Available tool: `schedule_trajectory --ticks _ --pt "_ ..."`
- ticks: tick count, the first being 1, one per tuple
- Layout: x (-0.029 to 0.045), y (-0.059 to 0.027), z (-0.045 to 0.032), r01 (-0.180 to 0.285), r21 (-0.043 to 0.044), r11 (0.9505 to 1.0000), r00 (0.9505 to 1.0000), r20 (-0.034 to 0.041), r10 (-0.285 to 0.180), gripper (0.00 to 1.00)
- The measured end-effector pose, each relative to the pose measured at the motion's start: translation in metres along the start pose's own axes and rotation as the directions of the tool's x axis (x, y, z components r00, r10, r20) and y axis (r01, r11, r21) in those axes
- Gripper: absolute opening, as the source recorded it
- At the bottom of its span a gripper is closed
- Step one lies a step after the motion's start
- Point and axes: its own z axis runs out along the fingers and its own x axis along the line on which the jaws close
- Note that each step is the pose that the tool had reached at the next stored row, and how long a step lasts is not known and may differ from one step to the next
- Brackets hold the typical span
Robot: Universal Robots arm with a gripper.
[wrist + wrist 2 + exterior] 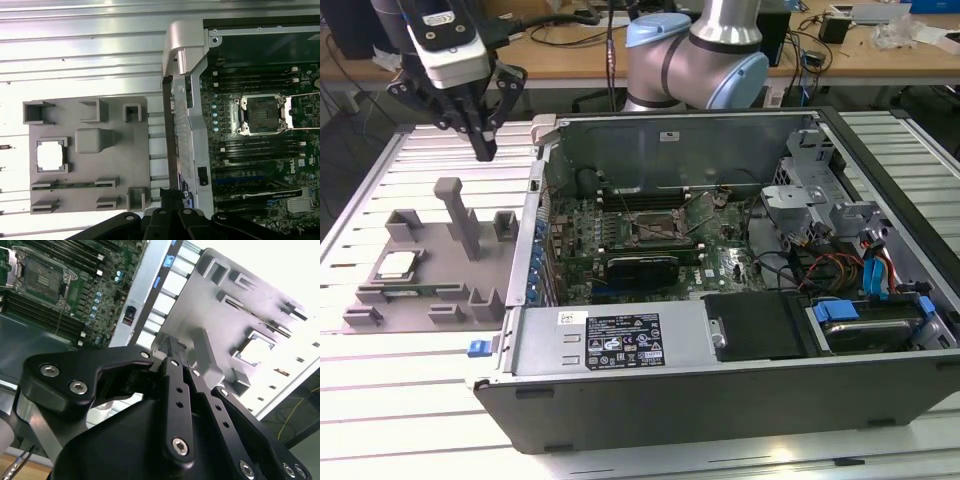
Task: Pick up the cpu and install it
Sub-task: 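Reach for the cpu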
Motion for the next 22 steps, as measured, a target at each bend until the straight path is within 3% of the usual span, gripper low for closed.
schedule_trajectory --ticks 9,13,22 --pt "0.0266 0.0006 -0.0003 0.0 -0.0003 1.0 1.0 0.0042 0.0 0.11" --pt "0.0327 0.0029 0.0002 0.0 -0.0002 1.0 1.0 0.0044 0.0 0.11" --pt "0.0511 0.0204 0.0101 0.0 0.0001 1.0 1.0 0.0047 0.0 0.11"
